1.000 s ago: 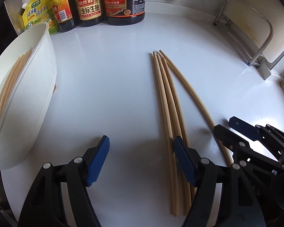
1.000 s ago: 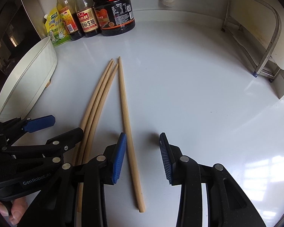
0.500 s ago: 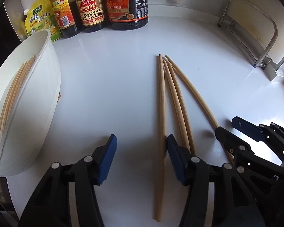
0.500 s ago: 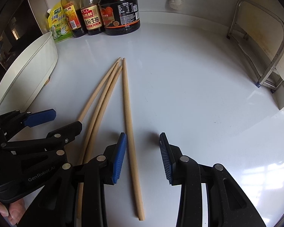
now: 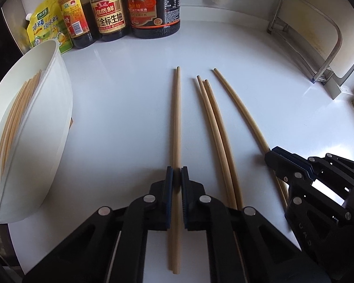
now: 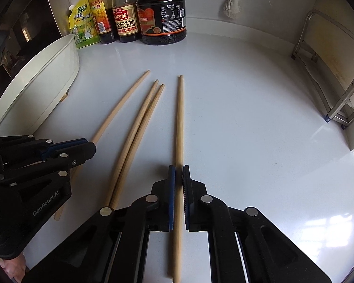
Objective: Organize utensils
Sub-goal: 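Close the right tool on a wooden chopstick while the left tool grasps another, then lift and carry both held chopsticks over the white basin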
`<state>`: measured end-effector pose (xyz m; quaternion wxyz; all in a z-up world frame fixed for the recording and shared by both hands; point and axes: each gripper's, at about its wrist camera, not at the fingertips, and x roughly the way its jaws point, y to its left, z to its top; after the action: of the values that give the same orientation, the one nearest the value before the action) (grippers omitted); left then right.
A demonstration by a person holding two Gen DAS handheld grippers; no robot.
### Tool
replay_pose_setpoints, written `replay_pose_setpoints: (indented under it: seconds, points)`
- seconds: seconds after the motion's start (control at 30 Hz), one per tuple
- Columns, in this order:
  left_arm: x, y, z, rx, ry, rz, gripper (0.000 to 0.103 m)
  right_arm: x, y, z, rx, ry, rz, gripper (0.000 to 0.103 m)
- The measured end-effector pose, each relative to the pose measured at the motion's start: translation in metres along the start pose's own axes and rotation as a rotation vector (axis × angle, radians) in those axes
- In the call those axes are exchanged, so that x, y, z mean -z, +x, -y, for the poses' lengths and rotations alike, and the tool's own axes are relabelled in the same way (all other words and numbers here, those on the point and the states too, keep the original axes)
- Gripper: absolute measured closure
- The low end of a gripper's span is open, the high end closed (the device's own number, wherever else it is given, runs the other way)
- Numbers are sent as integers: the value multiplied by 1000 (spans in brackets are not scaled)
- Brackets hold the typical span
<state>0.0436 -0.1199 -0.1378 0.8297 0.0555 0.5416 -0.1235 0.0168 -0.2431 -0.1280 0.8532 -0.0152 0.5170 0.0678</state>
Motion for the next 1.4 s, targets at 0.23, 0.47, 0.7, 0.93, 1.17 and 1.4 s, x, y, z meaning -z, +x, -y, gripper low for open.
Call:
replay_pose_setpoints:
  seconds: [0.23, 0.47, 0.7, 0.93, 1.17, 1.4]
  points:
    - [-5, -17, -3, 19, 7, 13, 96, -6, -17, 3, -26, 52, 24, 97]
    - [-23, -64, -26, 43, -1, 88, 96, -25, -51, -5, -65, 119, 68, 97]
    - [-37, -108, -80, 26, -37, 160, 96, -64, -76, -51, -112, 94, 129, 97]
    - [-38, -122, -162, -29, -106, 173, 96, -112, -69, -132, -198, 18, 157, 97]
    - [-37, -103, -234, -79, -171, 132, 95, -148, -30, -204, -266, -37, 88, 97]
    - [-35, -75, -272, -73, -184, 72, 95, -160, 11, -246, -272, -53, -10, 97]
